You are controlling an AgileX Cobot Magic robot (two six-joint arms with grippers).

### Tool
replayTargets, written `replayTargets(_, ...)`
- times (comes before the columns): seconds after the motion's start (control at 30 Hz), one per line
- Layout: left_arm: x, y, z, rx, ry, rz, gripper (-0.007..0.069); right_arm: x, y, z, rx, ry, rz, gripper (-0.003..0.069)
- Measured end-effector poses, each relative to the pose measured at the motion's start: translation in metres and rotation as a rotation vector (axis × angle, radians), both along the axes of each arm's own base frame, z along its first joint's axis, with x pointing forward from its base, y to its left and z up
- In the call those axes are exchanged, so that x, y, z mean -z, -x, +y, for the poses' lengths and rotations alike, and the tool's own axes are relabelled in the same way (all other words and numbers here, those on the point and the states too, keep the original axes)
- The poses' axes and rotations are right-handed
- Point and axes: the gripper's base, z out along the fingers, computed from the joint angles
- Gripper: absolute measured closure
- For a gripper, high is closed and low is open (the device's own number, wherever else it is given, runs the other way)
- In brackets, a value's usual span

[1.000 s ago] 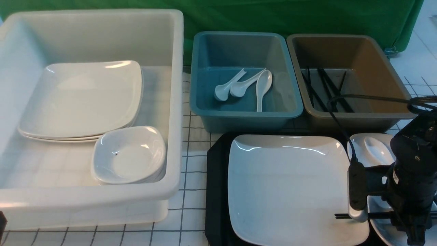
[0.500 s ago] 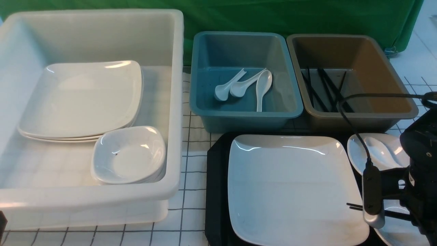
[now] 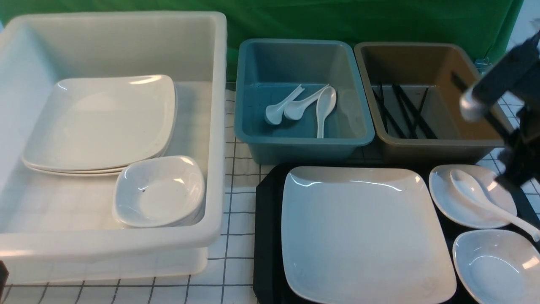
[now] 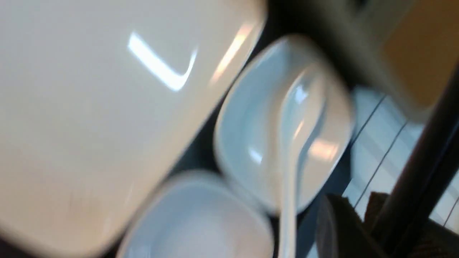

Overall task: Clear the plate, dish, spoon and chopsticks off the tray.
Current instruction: Use the right arm to put the chopsticks into the small storage box on the right

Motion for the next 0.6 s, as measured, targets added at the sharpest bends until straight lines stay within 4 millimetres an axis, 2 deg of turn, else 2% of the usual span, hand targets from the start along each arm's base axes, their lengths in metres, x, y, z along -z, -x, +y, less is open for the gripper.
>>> replayTargets(0.07, 0.000, 0.000, 0.000, 0.000, 0.001, 0.000, 0.0620, -0.012, -0.008, 0.004, 0.037, -0.071, -0.074, 0.0557)
replayTargets(0.1, 0.000, 0.000, 0.000, 0.000, 0.001, 0.000, 0.0620, -0.023, -0.020, 0.009, 0.074, -0.155, -0.158, 0.0557)
replayTargets(0.17, 0.000, 0.000, 0.000, 0.000, 0.001, 0.000, 0.0620, -0.031, -0.039, 0.017, 0.117, -0.251, -0.232, 0.0557)
replayTargets(0.27, 0.000, 0.000, 0.000, 0.000, 0.001, 0.000, 0.0620, -0.031, -0.072, 0.024, 0.192, -0.362, -0.272, 0.0557)
replayTargets(0.3, 0.000, 0.000, 0.000, 0.000, 0.001, 0.000, 0.0620, -0.028, -0.085, 0.025, 0.219, -0.388, -0.272, 0.0557)
replayTargets(0.33, 0.000, 0.000, 0.000, 0.000, 0.001, 0.000, 0.0620, -0.027, -0.087, 0.025, 0.225, -0.393, -0.271, 0.0557)
replayTargets(0.37, 0.000, 0.000, 0.000, 0.000, 0.001, 0.000, 0.0620, -0.014, -0.111, 0.024, 0.269, -0.420, -0.255, 0.0557)
replayTargets(0.47, 0.000, 0.000, 0.000, 0.000, 0.001, 0.000, 0.0620, 0.006, -0.147, 0.019, 0.329, -0.436, -0.230, 0.0557)
replayTargets(0.5, 0.000, 0.000, 0.000, 0.000, 0.001, 0.000, 0.0620, 0.008, -0.150, 0.019, 0.335, -0.439, -0.228, 0.0557)
replayTargets(0.53, 0.000, 0.000, 0.000, 0.000, 0.001, 0.000, 0.0620, 0.021, -0.165, 0.014, 0.367, -0.443, -0.212, 0.0557)
replayTargets(0.6, 0.000, 0.000, 0.000, 0.000, 0.001, 0.000, 0.0620, 0.037, -0.182, 0.009, 0.406, -0.451, -0.195, 0.0557)
